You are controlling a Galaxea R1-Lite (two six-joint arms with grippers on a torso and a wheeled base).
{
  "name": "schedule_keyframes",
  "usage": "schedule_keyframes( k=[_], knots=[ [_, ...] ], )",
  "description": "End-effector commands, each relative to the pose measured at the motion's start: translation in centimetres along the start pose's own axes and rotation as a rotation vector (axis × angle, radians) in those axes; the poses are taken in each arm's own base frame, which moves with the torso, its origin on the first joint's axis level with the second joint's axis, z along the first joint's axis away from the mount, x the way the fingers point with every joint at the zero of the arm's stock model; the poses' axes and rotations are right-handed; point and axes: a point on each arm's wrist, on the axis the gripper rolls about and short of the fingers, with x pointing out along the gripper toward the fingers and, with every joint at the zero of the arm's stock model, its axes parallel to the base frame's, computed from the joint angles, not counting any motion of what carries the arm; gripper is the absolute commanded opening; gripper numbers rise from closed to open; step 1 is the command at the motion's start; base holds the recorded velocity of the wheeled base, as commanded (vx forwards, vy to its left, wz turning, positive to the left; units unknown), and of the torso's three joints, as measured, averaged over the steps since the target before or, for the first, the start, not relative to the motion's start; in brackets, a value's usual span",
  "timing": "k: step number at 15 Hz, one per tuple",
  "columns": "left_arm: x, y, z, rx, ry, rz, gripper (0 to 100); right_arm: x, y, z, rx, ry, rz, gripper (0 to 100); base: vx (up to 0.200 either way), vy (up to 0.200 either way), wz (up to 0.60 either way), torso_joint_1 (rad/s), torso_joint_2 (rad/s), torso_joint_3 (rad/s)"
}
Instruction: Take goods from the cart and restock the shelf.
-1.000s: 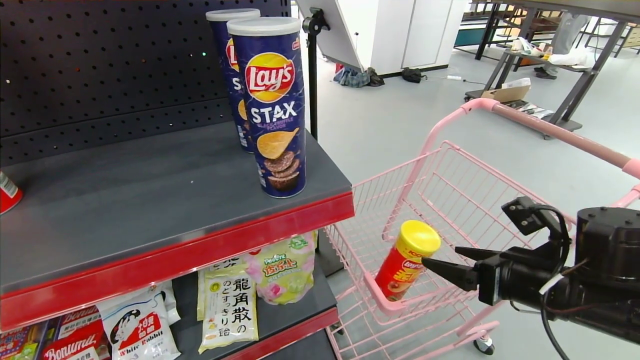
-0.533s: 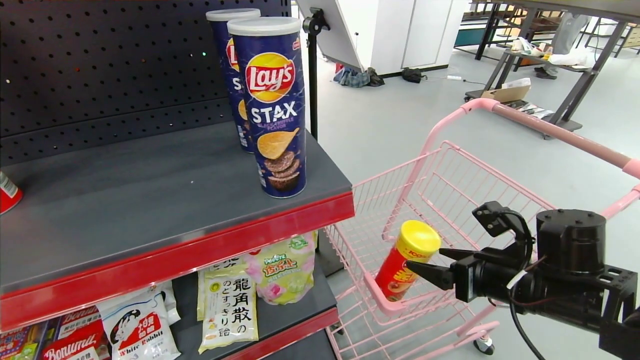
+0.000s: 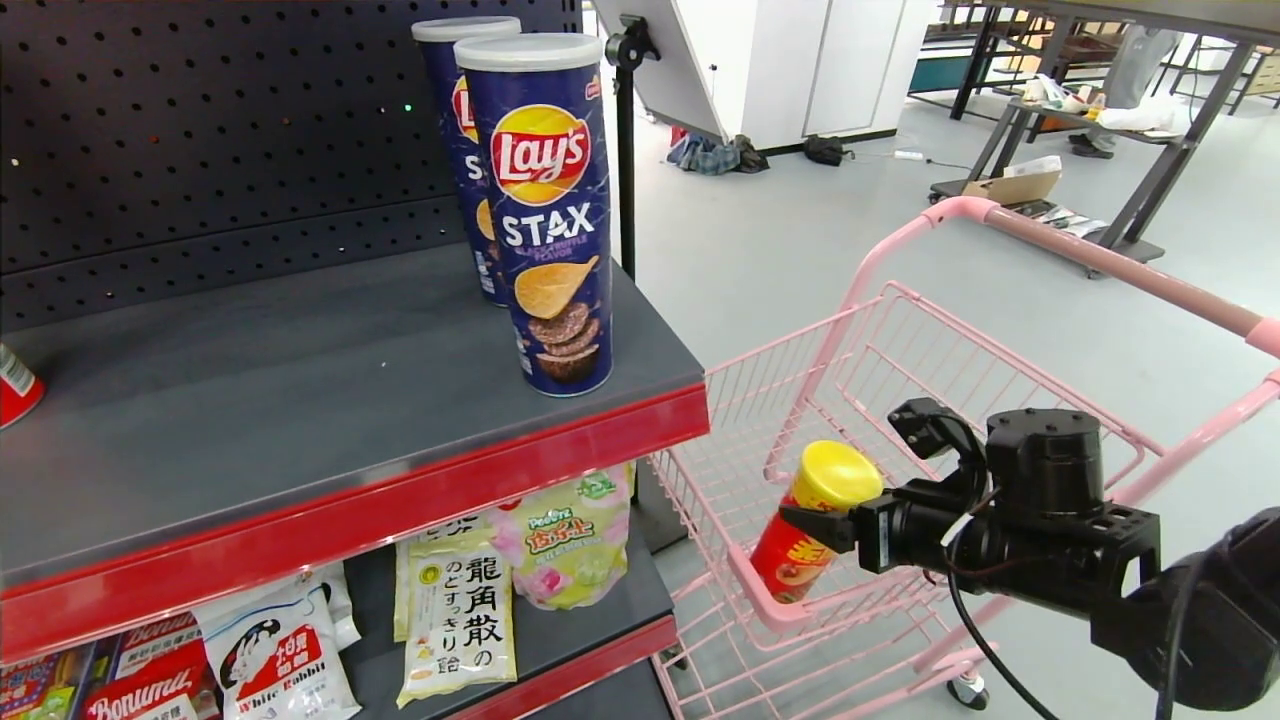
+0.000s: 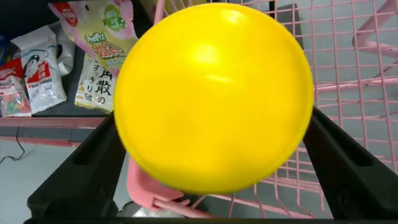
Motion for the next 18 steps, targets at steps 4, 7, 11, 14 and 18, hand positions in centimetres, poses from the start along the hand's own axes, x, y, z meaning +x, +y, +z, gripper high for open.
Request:
schedule_keyframes(
  k=[4, 7, 11, 14, 18],
  knots=[
    [0.0, 0.0, 0.0, 0.0, 0.001, 0.0, 100, 2.3, -0.7, -0.8, -0.002, -0.012, 0.002, 100, 0.0, 0.0, 0.0, 0.0, 0.0, 0.0],
    [0.0, 0.0, 0.0, 0.0, 0.001, 0.0, 100, 2.7, -0.6, -0.5, -0.002, -0.023, 0.008, 100, 0.0, 0.0, 0.0, 0.0, 0.0, 0.0],
    [0.0, 0.0, 0.0, 0.001, 0.001, 0.0, 100, 3.1, -0.6, -0.5, 0.001, -0.024, 0.01, 0, 0.0, 0.0, 0.0, 0.0, 0.0, 0.0],
    [0.0, 0.0, 0.0, 0.0, 0.001, 0.0, 100, 3.5, -0.8, -0.5, 0.002, -0.024, 0.01, 0, 0.0, 0.0, 0.0, 0.0, 0.0, 0.0],
    [0.0, 0.0, 0.0, 0.0, 0.001, 0.0, 100, 1.6, 0.0, 4.9, -0.061, -0.229, 0.021, 0, 0.0, 0.0, 0.0, 0.0, 0.0, 0.0]
  ],
)
